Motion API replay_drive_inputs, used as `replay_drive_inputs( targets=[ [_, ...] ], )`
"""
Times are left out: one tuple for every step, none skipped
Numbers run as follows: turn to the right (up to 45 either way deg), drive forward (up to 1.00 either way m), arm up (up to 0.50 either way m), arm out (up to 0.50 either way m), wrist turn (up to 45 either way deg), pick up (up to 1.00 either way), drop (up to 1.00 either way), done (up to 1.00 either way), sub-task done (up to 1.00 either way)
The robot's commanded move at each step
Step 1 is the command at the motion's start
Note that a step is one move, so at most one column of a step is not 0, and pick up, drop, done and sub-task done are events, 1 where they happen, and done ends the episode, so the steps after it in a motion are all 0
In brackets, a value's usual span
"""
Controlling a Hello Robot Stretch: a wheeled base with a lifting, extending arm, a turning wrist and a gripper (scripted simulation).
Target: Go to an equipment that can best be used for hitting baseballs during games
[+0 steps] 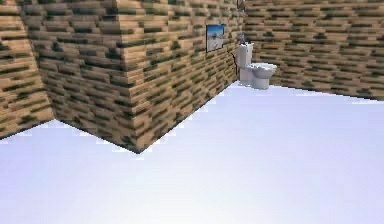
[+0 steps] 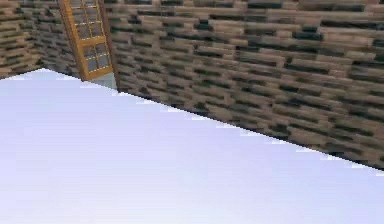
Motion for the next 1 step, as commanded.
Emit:
replay_drive_inputs(
  targets=[
    [45.0, 0.0, 0.0, 0.0, 0.0, 0.0, 0.0, 0.0, 0.0]
  ],
)
